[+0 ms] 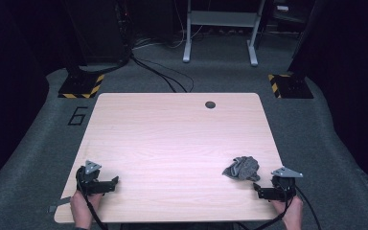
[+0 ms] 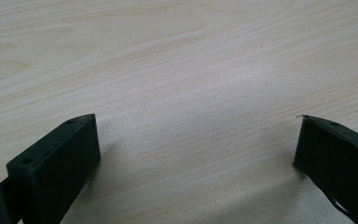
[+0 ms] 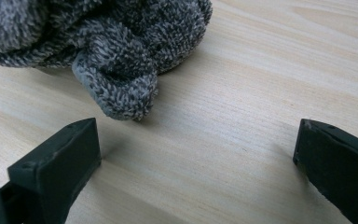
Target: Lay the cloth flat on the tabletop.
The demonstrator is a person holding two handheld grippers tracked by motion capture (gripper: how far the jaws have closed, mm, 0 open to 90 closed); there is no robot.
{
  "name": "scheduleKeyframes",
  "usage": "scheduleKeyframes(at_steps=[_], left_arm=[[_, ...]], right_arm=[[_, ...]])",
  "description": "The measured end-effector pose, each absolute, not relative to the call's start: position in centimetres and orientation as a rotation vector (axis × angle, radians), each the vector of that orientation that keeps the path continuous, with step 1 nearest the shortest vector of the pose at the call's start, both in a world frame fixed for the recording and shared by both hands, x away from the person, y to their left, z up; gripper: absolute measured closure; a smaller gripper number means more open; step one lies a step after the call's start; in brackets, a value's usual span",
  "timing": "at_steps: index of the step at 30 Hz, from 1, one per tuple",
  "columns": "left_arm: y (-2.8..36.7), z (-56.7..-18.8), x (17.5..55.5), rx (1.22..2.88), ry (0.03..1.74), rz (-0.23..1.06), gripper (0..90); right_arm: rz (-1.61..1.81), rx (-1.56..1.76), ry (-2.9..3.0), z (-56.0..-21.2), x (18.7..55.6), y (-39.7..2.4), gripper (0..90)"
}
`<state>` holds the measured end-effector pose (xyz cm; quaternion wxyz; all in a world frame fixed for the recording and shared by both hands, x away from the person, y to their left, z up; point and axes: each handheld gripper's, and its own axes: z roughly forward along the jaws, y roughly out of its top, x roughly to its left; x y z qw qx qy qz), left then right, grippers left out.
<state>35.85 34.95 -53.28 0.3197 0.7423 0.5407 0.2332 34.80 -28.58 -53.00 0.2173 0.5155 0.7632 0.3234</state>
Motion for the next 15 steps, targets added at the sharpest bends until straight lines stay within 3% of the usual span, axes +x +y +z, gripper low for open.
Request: scheduleKeyframes(at_steps=[15], left_arm=[[34.94,-53.29,35.84,1.95,1.423,0.615,0.0]], right_arm=[[0.895,1.42,2.113,-52.99,34.83,-28.65,0.6]])
